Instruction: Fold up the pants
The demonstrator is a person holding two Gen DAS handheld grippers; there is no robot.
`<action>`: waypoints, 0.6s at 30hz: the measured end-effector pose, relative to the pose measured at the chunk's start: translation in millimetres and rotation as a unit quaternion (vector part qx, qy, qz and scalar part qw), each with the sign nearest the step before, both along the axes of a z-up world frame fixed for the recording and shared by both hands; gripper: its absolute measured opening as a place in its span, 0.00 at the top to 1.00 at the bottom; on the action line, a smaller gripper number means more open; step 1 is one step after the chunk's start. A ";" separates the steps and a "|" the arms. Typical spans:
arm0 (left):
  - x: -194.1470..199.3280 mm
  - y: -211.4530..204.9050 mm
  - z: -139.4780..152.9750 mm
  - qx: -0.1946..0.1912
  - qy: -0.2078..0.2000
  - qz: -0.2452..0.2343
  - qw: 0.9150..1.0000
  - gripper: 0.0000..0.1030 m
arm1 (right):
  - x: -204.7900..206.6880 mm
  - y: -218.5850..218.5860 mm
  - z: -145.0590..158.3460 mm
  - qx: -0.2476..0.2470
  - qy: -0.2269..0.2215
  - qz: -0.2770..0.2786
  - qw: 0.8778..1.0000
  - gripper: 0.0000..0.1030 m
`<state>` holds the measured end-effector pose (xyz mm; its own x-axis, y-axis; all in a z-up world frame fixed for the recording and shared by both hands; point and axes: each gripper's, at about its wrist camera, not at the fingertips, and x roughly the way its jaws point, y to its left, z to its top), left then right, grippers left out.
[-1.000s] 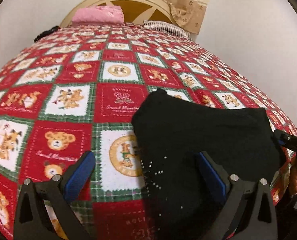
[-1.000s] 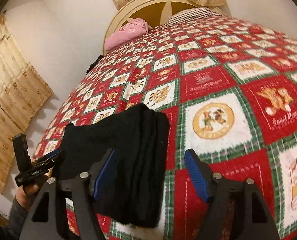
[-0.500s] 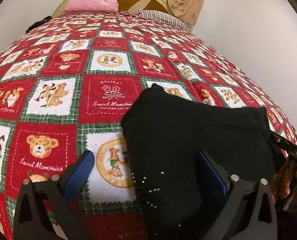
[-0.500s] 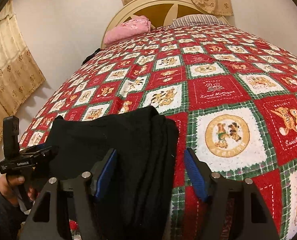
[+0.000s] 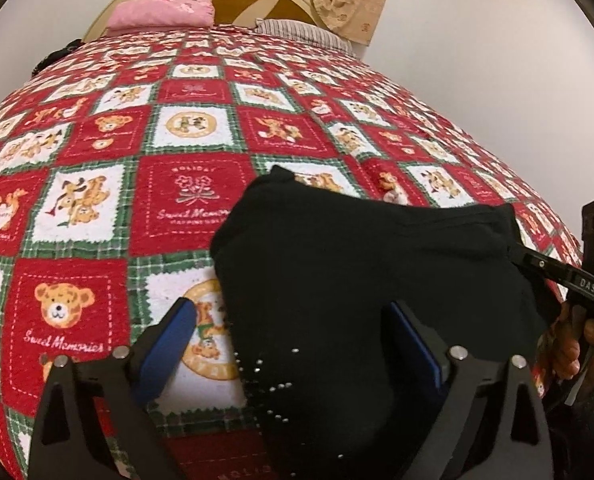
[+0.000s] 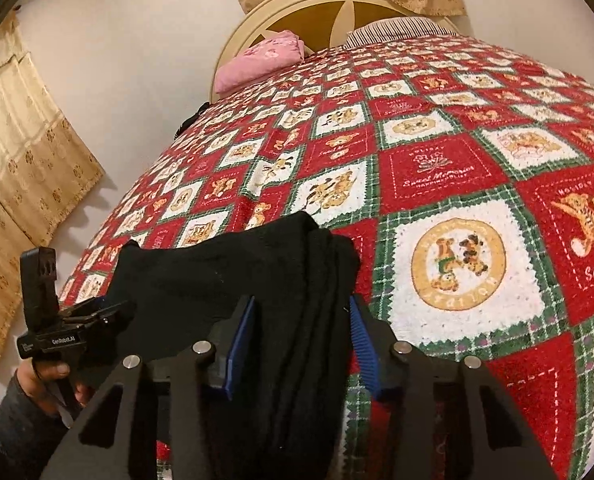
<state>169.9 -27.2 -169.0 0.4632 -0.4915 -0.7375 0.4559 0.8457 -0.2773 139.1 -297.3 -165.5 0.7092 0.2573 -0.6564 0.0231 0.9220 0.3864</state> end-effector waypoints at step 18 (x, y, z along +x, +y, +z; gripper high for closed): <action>-14.2 7.8 11.5 -0.053 -0.024 -0.014 0.998 0.76 | -17.7 24.3 22.5 -0.037 -0.037 0.009 0.999 0.74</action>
<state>155.8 -19.5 -157.5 0.4817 -0.5787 -0.6581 0.4940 0.7996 -0.3415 121.3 -273.0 -143.0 0.7519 0.2227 -0.6205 -0.0197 0.9484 0.3165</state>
